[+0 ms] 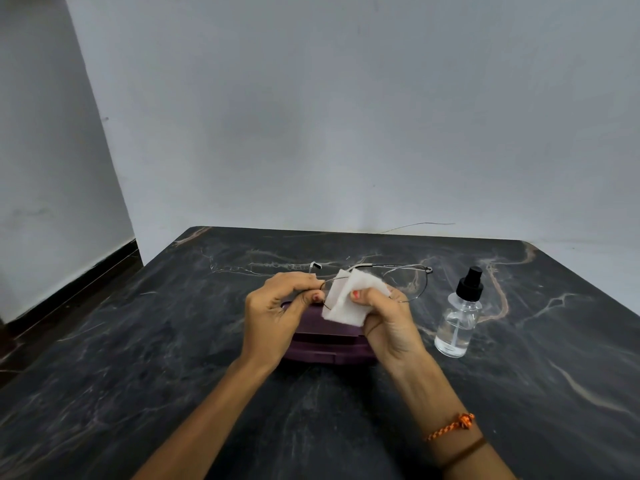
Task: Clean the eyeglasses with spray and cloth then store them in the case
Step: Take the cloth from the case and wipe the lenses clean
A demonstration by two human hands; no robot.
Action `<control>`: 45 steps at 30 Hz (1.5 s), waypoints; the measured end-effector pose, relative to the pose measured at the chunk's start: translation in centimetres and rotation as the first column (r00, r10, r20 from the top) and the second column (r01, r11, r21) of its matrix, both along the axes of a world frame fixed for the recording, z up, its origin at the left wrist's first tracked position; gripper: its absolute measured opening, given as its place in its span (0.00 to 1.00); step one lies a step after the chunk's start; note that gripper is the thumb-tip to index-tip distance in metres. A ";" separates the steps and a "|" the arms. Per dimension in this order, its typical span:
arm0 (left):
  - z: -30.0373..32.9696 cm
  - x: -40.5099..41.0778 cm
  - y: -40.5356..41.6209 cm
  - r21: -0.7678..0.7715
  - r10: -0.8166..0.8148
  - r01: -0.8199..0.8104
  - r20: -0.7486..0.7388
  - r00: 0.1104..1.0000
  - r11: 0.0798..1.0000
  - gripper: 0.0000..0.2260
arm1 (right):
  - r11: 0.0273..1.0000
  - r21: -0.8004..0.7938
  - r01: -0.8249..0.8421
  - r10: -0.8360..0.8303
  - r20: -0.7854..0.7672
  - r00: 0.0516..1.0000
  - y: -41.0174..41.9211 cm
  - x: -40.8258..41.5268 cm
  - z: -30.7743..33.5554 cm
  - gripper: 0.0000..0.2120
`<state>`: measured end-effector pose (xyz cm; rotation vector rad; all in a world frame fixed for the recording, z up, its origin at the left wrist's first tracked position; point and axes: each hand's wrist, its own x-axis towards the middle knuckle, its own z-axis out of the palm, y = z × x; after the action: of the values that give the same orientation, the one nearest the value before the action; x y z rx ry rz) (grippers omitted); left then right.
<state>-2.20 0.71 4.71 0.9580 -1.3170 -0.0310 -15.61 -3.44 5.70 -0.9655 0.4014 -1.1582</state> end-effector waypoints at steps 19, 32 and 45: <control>-1.1 -0.2 0.1 -0.010 -0.015 0.016 0.066 0.998 1.000 0.06 | 0.999 0.046 -0.004 0.010 -0.113 0.994 0.5 0.8 -0.9 0.08; -0.3 -0.7 0.2 -0.035 -0.048 0.049 0.018 0.999 0.998 0.08 | 0.996 0.066 0.055 -0.053 -0.032 0.998 -0.3 -0.2 -0.3 0.08; -1.0 -0.7 0.2 0.009 -0.041 0.041 0.057 0.997 0.999 0.07 | 1.000 0.011 -0.003 0.004 -0.102 0.995 0.1 0.6 -0.9 0.11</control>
<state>-2.92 0.86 3.74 0.9443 -1.3905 -0.0406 -15.01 -3.33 4.83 -1.0179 0.4874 -1.1058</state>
